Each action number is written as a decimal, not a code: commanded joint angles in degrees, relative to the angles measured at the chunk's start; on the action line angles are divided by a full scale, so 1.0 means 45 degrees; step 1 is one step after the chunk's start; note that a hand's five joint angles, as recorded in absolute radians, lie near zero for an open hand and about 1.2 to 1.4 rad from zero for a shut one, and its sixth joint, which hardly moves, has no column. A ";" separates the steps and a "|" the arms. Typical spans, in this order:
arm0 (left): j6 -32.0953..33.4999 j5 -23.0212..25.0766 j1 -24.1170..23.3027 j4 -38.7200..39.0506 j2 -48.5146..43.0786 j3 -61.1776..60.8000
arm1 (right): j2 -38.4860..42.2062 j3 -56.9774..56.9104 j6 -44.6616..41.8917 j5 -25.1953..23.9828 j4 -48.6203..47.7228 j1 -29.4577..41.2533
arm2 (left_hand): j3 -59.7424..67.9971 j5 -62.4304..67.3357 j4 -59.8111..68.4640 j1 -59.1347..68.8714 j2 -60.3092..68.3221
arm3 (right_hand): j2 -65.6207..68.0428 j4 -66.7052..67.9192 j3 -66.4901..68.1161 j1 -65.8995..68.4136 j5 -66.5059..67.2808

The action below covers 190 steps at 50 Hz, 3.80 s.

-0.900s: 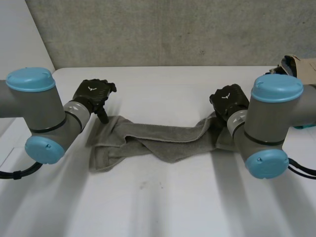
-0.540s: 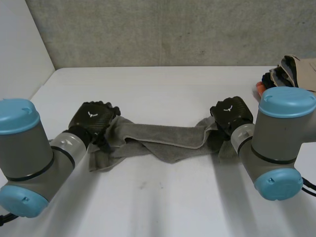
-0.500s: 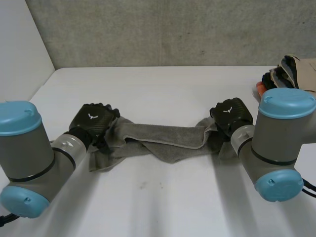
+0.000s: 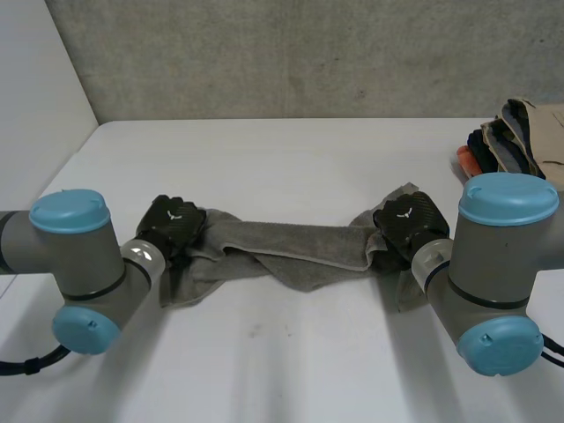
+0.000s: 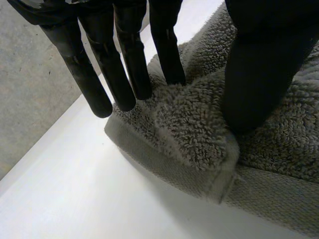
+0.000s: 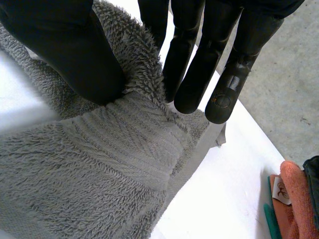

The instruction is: Fold the laundry.

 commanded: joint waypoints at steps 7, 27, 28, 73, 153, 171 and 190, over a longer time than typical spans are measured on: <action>0.0083 0.0072 -0.0052 -0.0689 0.0227 0.0481 | 0.0095 -0.0376 -0.0224 -0.0039 0.0020 0.0010 | 0.1463 0.1647 0.1454 0.1471 0.1462 | 0.2773 0.2646 0.2708 0.5235 0.3081; 0.1701 0.0092 0.0123 -0.1022 -0.2739 0.4596 | 0.1792 -0.2892 -0.2058 -0.0019 -0.0096 0.0068 | 0.7701 0.7884 0.7691 0.7709 0.7700 | 0.2773 0.2646 0.2708 0.5235 0.3081; 0.1878 0.0072 0.0123 -0.0983 -0.2877 0.4990 | 0.1968 -0.3263 -0.2292 0.0000 -0.0174 0.0068 | 0.7701 0.7884 0.7691 0.7709 0.7700 | 0.2773 0.2646 0.2708 0.5235 0.3081; -0.1499 -0.0651 0.0944 0.5267 0.1477 -0.1196 | 0.1480 -0.1861 -0.1770 -0.3691 -0.2970 -0.0342 | 0.7701 0.7884 0.7691 0.7709 0.7700 | 0.2773 0.2646 0.2708 0.5235 0.3081; 0.4732 -0.0514 0.1823 -0.7997 0.9797 -0.7095 | -0.4358 0.3960 -0.7647 -0.0976 0.5333 -0.3838 | 0.7701 0.7884 0.7691 0.7709 0.7700 | 0.2773 0.2646 0.2708 0.5235 0.3081; 0.2857 -0.1997 0.0612 -0.0302 0.2906 -0.2040 | -0.0397 0.0642 -0.6826 0.0332 -0.1520 -0.2217 | 0.7701 0.7884 0.7691 0.7709 0.7700 | 0.2773 0.2646 0.2708 0.5235 0.3081; 0.3013 -0.2682 -0.0520 0.1185 -0.2351 0.3763 | 0.6071 -0.6333 -0.5949 0.0040 -0.4665 -0.2139 | -0.7855 -0.7671 -0.7864 -0.7847 -0.7856 | -1.2783 -1.2910 -1.2848 -1.0321 -1.2475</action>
